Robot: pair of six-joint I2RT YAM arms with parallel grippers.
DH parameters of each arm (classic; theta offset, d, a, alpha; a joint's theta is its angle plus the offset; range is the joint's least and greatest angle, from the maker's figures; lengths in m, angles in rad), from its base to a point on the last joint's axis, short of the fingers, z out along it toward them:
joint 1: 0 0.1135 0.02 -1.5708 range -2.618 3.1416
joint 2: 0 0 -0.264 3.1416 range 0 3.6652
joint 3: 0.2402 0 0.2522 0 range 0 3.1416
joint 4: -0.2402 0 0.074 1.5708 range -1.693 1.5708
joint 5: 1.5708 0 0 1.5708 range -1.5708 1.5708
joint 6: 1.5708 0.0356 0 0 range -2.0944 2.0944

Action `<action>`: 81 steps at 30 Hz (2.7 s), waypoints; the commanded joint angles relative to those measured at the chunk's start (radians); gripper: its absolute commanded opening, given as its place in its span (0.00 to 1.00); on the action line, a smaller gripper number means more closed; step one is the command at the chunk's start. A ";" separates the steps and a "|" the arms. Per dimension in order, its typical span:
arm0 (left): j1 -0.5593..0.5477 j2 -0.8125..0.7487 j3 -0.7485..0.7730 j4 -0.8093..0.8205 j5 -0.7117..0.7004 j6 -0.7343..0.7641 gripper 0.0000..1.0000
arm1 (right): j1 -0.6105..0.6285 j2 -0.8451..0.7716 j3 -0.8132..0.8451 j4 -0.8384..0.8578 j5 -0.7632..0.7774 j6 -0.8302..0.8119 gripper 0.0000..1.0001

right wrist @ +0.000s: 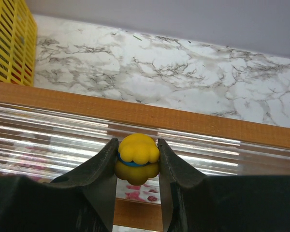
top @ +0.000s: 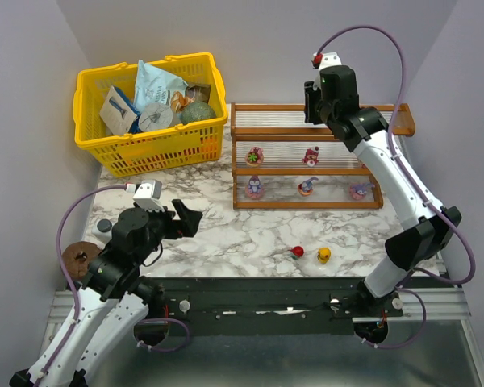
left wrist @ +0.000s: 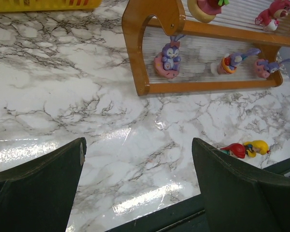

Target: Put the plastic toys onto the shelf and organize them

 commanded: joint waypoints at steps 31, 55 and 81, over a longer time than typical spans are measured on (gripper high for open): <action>0.004 -0.012 -0.007 0.005 0.004 0.013 0.99 | -0.060 0.053 0.134 -0.218 -0.099 0.043 0.52; 0.003 0.008 -0.008 0.030 0.057 0.032 0.99 | -0.060 -0.210 -0.012 -0.075 -0.232 0.038 0.99; -0.452 0.496 0.098 0.348 -0.117 0.110 0.99 | -0.060 -0.845 -0.570 -0.340 -0.127 0.489 0.95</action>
